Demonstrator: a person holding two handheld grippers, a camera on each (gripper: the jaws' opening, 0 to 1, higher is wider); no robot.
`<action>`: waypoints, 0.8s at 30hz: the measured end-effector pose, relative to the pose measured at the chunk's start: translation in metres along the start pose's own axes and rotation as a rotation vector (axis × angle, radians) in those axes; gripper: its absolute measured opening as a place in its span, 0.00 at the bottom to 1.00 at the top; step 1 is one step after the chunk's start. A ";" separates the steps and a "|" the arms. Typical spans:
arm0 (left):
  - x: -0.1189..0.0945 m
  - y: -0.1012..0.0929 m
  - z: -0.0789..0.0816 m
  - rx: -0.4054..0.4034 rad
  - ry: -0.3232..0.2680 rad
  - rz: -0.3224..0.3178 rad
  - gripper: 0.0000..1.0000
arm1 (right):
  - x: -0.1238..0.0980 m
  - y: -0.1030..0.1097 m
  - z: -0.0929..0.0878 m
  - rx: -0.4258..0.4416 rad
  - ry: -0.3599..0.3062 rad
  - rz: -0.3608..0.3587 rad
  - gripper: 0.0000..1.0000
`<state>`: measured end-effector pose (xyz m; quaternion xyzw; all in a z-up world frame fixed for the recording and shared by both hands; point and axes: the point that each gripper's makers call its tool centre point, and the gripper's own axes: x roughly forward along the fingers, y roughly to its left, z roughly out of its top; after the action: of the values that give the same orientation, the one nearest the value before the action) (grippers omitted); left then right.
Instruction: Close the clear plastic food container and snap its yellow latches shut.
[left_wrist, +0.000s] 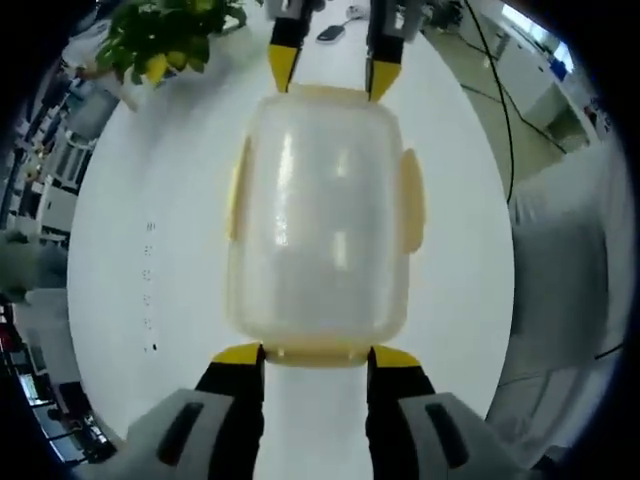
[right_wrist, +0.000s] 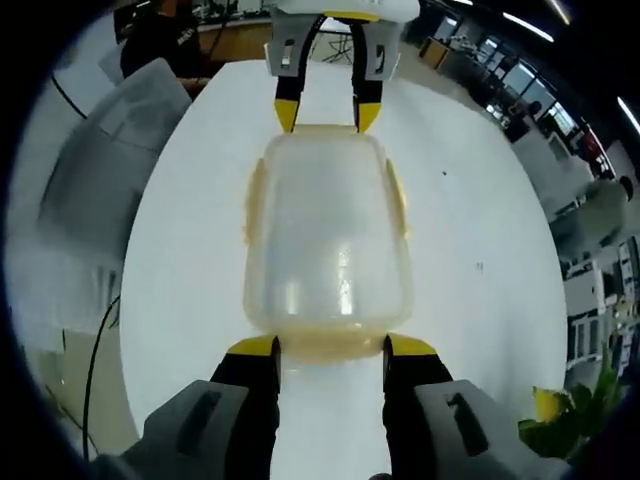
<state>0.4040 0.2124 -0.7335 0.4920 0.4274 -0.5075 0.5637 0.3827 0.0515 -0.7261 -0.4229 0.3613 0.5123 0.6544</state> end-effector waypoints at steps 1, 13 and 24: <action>0.002 0.001 0.003 0.004 -0.001 0.002 0.34 | 0.000 -0.001 -0.003 0.005 0.003 -0.003 0.37; 0.036 -0.001 0.021 0.003 -0.005 -0.040 0.34 | 0.018 -0.004 -0.036 0.038 0.031 0.018 0.37; 0.052 -0.014 0.019 0.009 0.011 -0.077 0.34 | 0.036 0.012 -0.044 0.057 0.046 0.065 0.37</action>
<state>0.3956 0.1858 -0.7833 0.4807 0.4467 -0.5279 0.5392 0.3772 0.0255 -0.7771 -0.4038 0.4043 0.5127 0.6408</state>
